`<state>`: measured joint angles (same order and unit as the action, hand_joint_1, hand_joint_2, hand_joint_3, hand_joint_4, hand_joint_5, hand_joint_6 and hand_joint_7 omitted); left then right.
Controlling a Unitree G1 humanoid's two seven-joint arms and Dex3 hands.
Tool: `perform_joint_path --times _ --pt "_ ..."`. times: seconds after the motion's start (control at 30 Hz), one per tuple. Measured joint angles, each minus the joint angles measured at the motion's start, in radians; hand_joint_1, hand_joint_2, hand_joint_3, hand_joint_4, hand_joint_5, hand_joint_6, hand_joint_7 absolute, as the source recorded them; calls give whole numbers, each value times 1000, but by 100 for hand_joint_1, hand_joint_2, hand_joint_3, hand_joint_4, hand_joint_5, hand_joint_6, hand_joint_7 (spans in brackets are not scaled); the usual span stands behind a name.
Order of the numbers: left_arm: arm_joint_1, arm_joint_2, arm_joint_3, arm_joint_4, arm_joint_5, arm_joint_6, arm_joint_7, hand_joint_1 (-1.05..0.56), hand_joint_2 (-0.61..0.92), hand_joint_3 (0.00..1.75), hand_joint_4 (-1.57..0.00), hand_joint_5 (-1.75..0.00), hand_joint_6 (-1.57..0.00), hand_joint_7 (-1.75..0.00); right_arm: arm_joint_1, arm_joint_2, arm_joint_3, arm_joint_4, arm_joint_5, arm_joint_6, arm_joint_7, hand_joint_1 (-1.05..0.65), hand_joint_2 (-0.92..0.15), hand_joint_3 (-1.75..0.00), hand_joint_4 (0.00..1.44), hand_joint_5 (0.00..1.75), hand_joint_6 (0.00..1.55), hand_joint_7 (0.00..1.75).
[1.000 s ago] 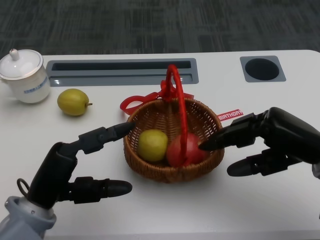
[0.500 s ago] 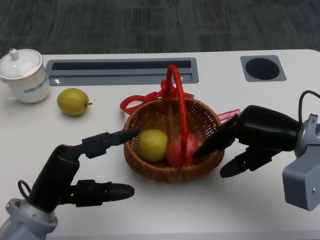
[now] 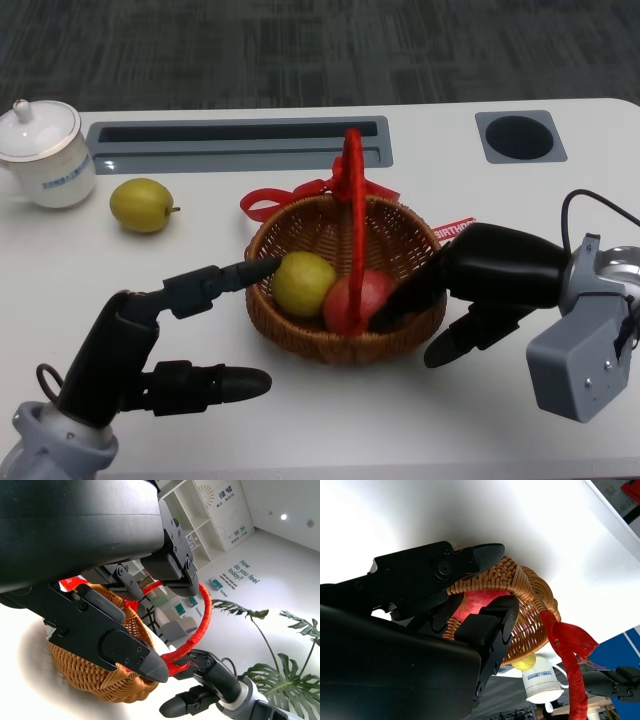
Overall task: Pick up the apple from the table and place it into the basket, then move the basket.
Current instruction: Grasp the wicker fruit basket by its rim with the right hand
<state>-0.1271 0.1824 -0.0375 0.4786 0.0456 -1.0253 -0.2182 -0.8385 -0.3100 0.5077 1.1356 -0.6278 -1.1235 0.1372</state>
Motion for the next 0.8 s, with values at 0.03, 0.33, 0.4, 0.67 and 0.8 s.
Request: perform_joint_path --times 0.03,0.33,0.4,0.67,0.8 --pt "0 -1 0 -2 0 2 0 -52 74 0 -75 -1 -70 0 -6 3 7 5 0 4 -2 -59 -90 -1 97 3 86 1" --pt "4 -22 3 -25 12 14 25 -54 75 0 -77 -2 -71 0 -52 35 54 46 1 42 22 -52 -91 -1 101 3 89 1" --pt "7 -29 6 -27 25 14 39 -55 75 0 -78 -2 -71 -1 -51 40 57 52 3 43 25 -49 -91 -3 102 4 89 0" --pt "15 -41 24 -31 37 7 77 -56 75 0 -82 -3 -74 -1 -56 59 103 50 -44 98 30 -46 -87 -1 102 57 102 3" --pt "14 -51 35 -25 41 -14 95 -53 74 0 -85 -4 -77 -2 -65 59 120 37 -65 100 -13 -38 -91 -1 82 97 110 3"
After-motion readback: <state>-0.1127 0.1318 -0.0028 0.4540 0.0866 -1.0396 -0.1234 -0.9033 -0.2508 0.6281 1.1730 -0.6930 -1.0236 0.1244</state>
